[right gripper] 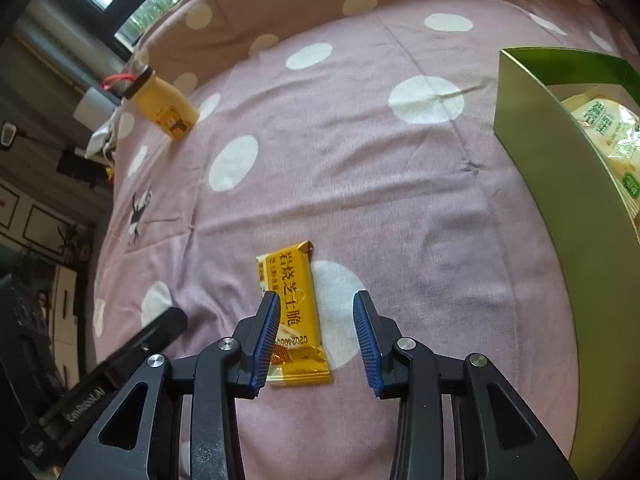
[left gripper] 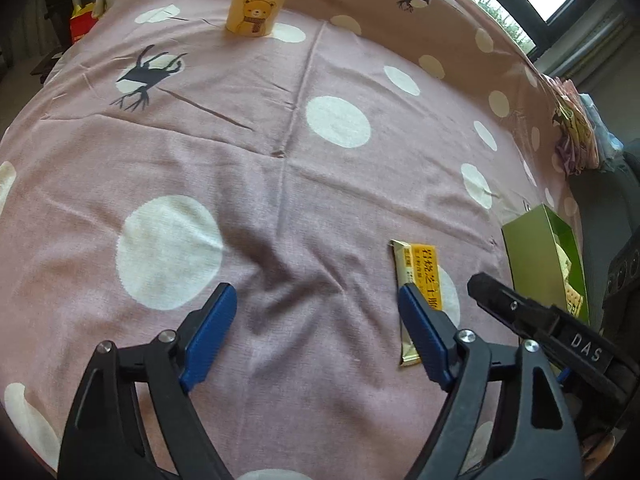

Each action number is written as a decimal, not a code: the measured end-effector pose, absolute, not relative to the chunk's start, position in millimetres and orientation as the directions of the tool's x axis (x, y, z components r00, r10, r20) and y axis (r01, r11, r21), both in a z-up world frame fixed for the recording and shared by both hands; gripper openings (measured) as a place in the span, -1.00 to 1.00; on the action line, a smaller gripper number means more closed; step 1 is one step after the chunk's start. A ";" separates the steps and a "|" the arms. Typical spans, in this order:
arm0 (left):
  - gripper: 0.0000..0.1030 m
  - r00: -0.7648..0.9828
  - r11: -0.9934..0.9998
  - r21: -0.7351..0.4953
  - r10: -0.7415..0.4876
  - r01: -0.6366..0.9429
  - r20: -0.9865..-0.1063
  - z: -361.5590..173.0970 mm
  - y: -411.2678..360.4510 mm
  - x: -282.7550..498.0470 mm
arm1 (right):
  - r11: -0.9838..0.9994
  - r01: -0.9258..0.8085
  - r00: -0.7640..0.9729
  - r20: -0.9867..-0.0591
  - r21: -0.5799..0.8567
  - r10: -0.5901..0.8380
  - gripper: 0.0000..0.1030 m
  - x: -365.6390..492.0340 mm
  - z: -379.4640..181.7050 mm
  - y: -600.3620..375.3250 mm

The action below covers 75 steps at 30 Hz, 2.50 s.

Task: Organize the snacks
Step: 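Move the right tool to the small gold bar packet and grasp it, then carry the gold bar packet with the right tool and lower into the box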

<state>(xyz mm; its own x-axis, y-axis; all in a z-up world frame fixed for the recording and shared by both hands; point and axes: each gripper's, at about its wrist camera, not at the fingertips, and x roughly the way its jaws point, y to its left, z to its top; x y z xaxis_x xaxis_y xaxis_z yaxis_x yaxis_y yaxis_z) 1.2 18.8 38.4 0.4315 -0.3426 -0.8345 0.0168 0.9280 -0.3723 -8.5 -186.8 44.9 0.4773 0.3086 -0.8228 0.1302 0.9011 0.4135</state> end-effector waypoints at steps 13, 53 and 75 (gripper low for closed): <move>-0.20 0.357 0.895 -0.417 -0.446 0.159 -0.821 23.9 -29.7 0.0 | 0.828 0.124 0.455 -0.773 0.546 0.442 -0.26 6.0 28.8 -192.2; -0.58 0.334 0.594 -0.372 -0.755 0.714 -0.564 117.2 -216.8 -37.7 | 0.821 0.301 0.804 -0.591 0.486 0.055 -0.44 -104.3 138.2 -324.5; 0.61 0.287 0.613 -0.360 -0.708 0.703 -0.645 104.3 -251.9 -45.2 | 0.689 0.638 0.650 -0.721 0.345 -0.241 -0.16 -131.2 117.6 -383.7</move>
<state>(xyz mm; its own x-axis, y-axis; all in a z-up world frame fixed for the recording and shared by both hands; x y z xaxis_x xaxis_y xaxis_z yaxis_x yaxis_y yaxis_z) -45.2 -251.9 104.3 0.2870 -0.7081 -0.6451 0.7030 0.6132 -0.3603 -131.2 -383.7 117.6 0.6498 -0.2408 -0.7209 0.6378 0.6886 0.3449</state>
